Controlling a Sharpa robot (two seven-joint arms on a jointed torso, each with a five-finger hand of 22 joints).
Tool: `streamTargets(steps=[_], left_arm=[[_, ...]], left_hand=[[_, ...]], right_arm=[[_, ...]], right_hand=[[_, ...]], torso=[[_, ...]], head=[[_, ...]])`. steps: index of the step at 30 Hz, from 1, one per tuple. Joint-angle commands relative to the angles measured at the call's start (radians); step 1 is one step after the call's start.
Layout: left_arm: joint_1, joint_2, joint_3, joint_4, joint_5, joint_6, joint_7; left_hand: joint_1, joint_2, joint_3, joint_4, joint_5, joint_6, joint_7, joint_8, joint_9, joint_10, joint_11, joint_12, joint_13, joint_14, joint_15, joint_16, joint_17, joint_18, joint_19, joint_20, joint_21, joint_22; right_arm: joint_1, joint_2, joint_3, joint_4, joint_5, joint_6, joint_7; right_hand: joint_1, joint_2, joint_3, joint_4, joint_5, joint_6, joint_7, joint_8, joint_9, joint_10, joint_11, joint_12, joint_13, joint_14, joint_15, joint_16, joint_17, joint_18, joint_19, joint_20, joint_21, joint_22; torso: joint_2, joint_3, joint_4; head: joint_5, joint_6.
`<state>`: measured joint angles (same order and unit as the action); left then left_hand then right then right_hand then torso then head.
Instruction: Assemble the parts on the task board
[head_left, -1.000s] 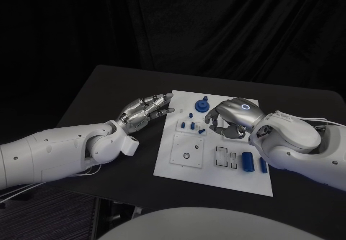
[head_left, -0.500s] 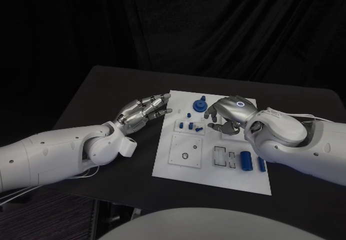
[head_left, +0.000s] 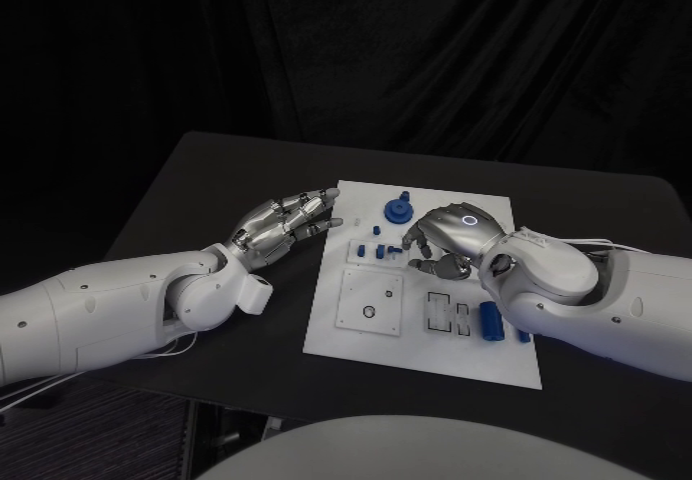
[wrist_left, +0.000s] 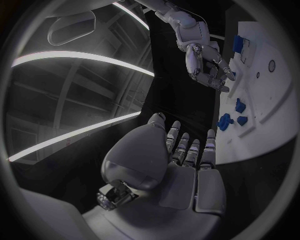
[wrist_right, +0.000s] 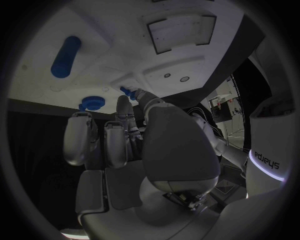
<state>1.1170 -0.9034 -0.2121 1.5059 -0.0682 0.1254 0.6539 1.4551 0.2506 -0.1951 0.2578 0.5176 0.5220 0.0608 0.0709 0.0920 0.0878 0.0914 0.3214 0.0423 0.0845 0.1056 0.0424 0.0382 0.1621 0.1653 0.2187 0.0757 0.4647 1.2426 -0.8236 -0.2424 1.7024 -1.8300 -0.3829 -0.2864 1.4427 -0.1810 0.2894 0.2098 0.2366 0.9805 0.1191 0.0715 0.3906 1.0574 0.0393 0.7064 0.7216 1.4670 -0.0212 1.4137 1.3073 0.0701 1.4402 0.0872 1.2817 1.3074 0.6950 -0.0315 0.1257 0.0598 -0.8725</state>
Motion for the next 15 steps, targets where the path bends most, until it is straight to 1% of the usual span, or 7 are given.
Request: streamTargets(steps=[1, 3, 7, 8, 10, 12, 15], left_arm=[[-0.002, 0.003, 0.001, 0.0, 0.004, 0.008, 0.008], [-0.002, 0.004, 0.001, 0.0, 0.004, 0.009, 0.007], [-0.002, 0.004, 0.001, -0.001, 0.004, 0.01, 0.006], [-0.002, 0.004, 0.001, -0.001, 0.004, 0.01, 0.006], [-0.002, 0.004, 0.001, -0.002, 0.004, 0.01, 0.006], [-0.003, 0.004, 0.001, -0.003, 0.004, 0.01, 0.005], [-0.003, 0.005, 0.001, -0.004, 0.004, 0.01, 0.005]], left_hand=[[0.008, 0.003, 0.006, 0.002, 0.005, 0.005, 0.001, 0.005, 0.001, 0.003, 0.007, 0.006, 0.001, 0.003, 0.004, 0.007, 0.001, 0.018, 0.003, 0.003, 0.0, 0.001], [0.008, 0.003, 0.006, 0.002, 0.005, 0.005, 0.001, 0.005, 0.001, 0.003, 0.007, 0.006, 0.001, 0.003, 0.004, 0.007, 0.001, 0.018, 0.003, 0.003, 0.0, 0.001], [0.008, 0.004, 0.007, 0.001, 0.005, 0.005, 0.001, 0.005, 0.001, 0.003, 0.007, 0.006, 0.001, 0.003, 0.004, 0.007, 0.001, 0.018, 0.004, 0.004, 0.0, 0.0], [0.008, 0.004, 0.007, 0.001, 0.005, 0.005, 0.001, 0.005, 0.001, 0.003, 0.007, 0.006, 0.001, 0.003, 0.004, 0.007, 0.001, 0.018, 0.004, 0.004, 0.0, 0.0], [0.009, 0.005, 0.008, 0.001, 0.005, 0.005, 0.001, 0.005, 0.001, 0.003, 0.007, 0.006, 0.001, 0.003, 0.005, 0.007, 0.001, 0.018, 0.004, 0.004, 0.0, 0.0], [0.009, 0.005, 0.008, 0.001, 0.005, 0.005, 0.001, 0.005, 0.001, 0.003, 0.007, 0.006, 0.001, 0.003, 0.005, 0.007, 0.001, 0.018, 0.004, 0.004, 0.0, 0.0], [0.009, 0.005, 0.008, 0.001, 0.005, 0.005, 0.001, 0.005, 0.001, 0.003, 0.007, 0.006, 0.001, 0.003, 0.005, 0.007, 0.001, 0.018, 0.004, 0.004, 0.0, 0.0]], right_arm=[[-0.006, 0.01, 0.0, -0.006, -0.025, 0.007, -0.027], [-0.009, 0.017, 0.0, -0.011, -0.025, 0.002, -0.03], [-0.013, 0.03, 0.001, -0.018, -0.026, -0.017, -0.039], [-0.013, 0.032, 0.001, -0.021, -0.026, -0.022, -0.042], [-0.014, 0.038, 0.001, -0.027, -0.026, -0.031, -0.046], [-0.014, 0.044, 0.001, -0.034, -0.026, -0.029, -0.052], [-0.015, 0.051, 0.001, -0.043, -0.026, -0.017, -0.062]], right_hand=[[0.012, 0.0, -0.009, 0.001, 0.011, 0.009, 0.0, -0.005, -0.008, 0.016, -0.001, 0.075, 0.072, 0.024, -0.008, 0.002, 0.027, -0.006, -0.001, -0.007, 0.0, 0.178], [0.012, 0.002, -0.009, 0.002, 0.014, 0.009, 0.0, -0.005, -0.01, 0.017, -0.001, 0.085, 0.083, 0.024, -0.008, 0.001, 0.026, -0.005, -0.002, -0.007, -0.004, 0.177], [0.016, 0.006, -0.006, 0.005, 0.043, 0.002, 0.002, -0.007, -0.019, 0.002, 0.0, 0.097, 0.099, 0.023, -0.007, 0.0, 0.024, -0.004, -0.004, -0.007, -0.009, 0.176], [0.017, 0.008, -0.002, 0.007, 0.066, 0.0, 0.002, -0.007, -0.023, -0.019, 0.001, 0.077, 0.084, 0.024, -0.007, 0.001, 0.025, -0.004, -0.003, -0.007, -0.009, 0.176], [0.02, 0.009, 0.001, 0.007, 0.082, -0.001, 0.003, -0.007, -0.025, -0.025, 0.001, 0.072, 0.081, 0.024, -0.007, 0.001, 0.026, -0.005, -0.003, -0.007, -0.008, 0.177], [0.028, 0.009, 0.017, 0.005, 0.144, -0.004, 0.004, -0.006, -0.032, -0.057, 0.002, 0.028, 0.049, 0.025, -0.007, 0.002, 0.028, -0.004, -0.002, -0.007, -0.009, 0.176], [0.029, 0.004, 0.034, 0.006, 0.165, -0.013, 0.009, -0.007, -0.04, -0.073, 0.007, -0.017, 0.024, 0.022, -0.003, -0.002, 0.022, -0.003, -0.006, -0.004, -0.017, 0.174]], torso=[[-0.002, 0.0, -0.0029], [-0.003, -0.0002, -0.0023], [-0.004, -0.0007, -0.001], [-0.004, -0.001, -0.0008], [-0.004, -0.0015, -0.0011], [-0.004, -0.0023, 0.0002], [-0.003, -0.0023, 0.0011]], head=[[0.002, 0.0], [0.002, 0.0], [0.004, 0.0], [0.005, 0.0], [0.005, 0.0], [0.003, 0.0], [0.001, 0.0]])
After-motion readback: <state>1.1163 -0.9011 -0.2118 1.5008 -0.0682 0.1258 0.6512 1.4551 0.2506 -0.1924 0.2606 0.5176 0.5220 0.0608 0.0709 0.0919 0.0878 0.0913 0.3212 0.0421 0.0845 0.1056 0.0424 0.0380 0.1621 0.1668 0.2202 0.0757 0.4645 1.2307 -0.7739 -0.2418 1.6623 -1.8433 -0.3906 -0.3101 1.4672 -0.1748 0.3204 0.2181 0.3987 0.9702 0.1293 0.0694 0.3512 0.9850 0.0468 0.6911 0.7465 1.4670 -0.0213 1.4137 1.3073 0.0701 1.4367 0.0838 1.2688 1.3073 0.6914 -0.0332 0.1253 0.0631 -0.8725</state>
